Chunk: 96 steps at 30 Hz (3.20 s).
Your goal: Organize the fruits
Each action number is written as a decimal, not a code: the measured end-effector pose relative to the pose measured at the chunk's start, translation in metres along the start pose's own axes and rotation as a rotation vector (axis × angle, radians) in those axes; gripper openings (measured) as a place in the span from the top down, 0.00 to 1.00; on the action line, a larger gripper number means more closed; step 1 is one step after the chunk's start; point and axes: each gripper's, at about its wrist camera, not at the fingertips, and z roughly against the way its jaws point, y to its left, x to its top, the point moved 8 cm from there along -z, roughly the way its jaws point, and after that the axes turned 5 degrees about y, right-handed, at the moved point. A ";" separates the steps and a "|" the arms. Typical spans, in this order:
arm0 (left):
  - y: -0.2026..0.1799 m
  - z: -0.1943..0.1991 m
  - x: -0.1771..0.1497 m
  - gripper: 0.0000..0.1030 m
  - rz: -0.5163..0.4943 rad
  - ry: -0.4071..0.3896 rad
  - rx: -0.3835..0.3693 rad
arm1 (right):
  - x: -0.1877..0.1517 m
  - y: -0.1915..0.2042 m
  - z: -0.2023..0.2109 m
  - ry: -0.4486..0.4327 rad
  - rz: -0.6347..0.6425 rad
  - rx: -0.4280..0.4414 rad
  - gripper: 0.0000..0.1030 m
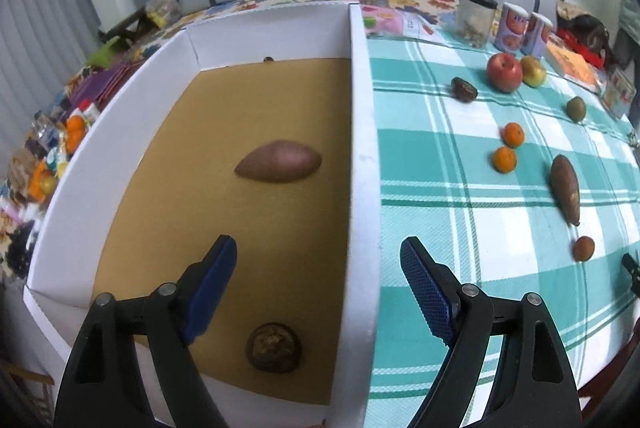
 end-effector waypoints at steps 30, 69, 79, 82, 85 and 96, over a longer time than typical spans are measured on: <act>-0.106 0.114 -0.021 0.10 0.122 -0.380 -0.186 | 0.011 0.002 -0.021 0.009 -0.045 0.023 0.00; -0.167 -0.025 -0.109 0.04 -0.092 -0.085 -0.143 | 0.011 0.001 -0.022 0.010 -0.042 0.023 0.00; -0.167 -0.024 -0.109 0.04 -0.088 -0.096 -0.138 | 0.011 0.001 -0.022 0.011 -0.040 0.022 0.00; -0.167 -0.024 -0.109 0.04 -0.085 -0.099 -0.135 | 0.011 0.001 -0.022 0.011 -0.040 0.023 0.00; -0.167 -0.024 -0.110 0.03 -0.072 -0.108 -0.125 | 0.011 0.001 -0.022 0.011 -0.040 0.024 0.00; -0.166 -0.023 -0.110 0.03 -0.062 -0.119 -0.126 | 0.010 0.001 -0.022 0.011 -0.040 0.023 0.00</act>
